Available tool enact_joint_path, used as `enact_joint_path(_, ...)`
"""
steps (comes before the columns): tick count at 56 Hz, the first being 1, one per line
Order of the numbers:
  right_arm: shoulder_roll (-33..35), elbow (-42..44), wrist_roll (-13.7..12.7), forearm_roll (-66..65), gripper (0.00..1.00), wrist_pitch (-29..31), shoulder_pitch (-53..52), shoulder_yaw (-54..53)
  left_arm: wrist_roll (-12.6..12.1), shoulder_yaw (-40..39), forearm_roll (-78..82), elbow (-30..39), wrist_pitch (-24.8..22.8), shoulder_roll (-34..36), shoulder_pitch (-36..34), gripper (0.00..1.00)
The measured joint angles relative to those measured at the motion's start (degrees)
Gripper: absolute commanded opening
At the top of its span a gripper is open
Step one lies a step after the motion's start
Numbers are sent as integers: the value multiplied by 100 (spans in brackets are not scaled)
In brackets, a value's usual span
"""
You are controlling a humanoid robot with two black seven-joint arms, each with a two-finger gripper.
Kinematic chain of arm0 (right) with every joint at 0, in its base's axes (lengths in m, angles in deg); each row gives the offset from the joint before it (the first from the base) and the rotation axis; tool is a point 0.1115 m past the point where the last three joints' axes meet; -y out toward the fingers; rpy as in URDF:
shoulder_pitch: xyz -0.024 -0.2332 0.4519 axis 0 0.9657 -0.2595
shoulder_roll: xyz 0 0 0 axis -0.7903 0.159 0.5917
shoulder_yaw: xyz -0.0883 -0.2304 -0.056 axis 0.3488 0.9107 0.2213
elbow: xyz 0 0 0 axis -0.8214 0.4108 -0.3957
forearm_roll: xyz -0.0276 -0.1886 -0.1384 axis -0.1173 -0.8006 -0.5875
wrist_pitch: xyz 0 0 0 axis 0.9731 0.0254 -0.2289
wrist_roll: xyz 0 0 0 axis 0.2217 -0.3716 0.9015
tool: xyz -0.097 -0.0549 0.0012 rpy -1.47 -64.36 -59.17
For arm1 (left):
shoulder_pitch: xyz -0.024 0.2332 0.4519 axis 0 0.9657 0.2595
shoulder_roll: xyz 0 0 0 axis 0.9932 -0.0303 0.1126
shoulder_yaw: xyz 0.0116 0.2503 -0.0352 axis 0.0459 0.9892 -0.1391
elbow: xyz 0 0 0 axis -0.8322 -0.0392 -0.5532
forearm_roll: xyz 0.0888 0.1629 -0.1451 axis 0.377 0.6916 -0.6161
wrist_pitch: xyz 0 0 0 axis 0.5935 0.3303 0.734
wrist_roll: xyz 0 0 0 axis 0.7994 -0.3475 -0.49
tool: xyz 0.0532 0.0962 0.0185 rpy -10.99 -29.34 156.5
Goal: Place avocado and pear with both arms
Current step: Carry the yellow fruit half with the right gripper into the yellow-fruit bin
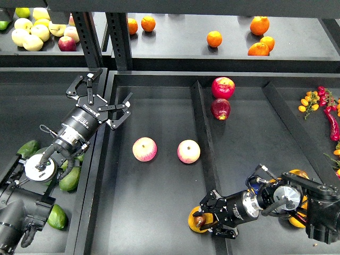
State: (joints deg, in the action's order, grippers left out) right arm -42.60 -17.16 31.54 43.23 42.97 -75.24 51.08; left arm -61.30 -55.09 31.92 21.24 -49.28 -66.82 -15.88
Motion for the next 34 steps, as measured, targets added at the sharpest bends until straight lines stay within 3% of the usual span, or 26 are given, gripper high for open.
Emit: enact_joint_path(34,-3,88,0,277,23,0,-113,-413,0,0,0,-15,0,0,-1,99)
